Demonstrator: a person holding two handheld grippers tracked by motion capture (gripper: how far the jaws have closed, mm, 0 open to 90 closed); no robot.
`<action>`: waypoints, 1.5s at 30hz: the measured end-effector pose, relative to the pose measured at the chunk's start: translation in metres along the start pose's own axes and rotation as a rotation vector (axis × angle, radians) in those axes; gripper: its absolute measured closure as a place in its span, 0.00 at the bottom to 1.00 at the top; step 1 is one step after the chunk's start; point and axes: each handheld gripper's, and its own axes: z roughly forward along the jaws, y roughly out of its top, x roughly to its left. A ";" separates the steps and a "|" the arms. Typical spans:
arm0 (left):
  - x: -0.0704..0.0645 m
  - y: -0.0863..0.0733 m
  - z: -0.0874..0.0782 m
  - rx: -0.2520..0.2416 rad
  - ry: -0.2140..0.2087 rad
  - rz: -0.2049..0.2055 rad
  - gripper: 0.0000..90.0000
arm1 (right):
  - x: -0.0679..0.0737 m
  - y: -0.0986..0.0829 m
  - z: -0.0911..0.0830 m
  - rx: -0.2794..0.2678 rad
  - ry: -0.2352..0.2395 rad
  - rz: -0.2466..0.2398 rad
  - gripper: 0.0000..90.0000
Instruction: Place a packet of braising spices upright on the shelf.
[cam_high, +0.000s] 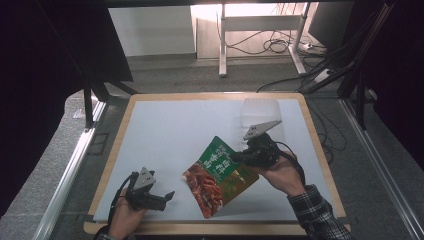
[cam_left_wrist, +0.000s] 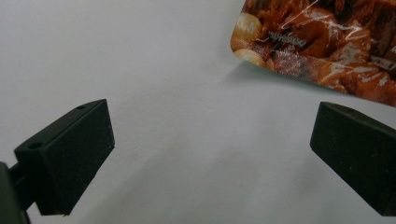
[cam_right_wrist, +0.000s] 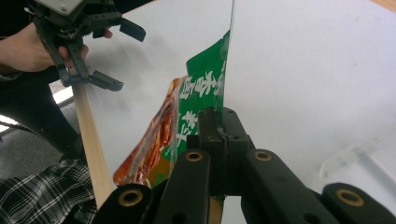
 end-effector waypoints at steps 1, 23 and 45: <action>0.000 0.000 0.000 0.000 0.000 0.000 0.00 | 0.001 0.004 -0.002 0.001 -0.003 -0.010 0.99; 0.000 0.000 0.000 0.007 0.001 0.007 0.00 | 0.004 0.059 -0.029 0.023 -0.081 -0.098 1.00; 0.000 0.000 0.001 0.015 0.005 0.016 0.00 | -0.017 0.097 -0.034 0.012 -0.104 -0.085 0.99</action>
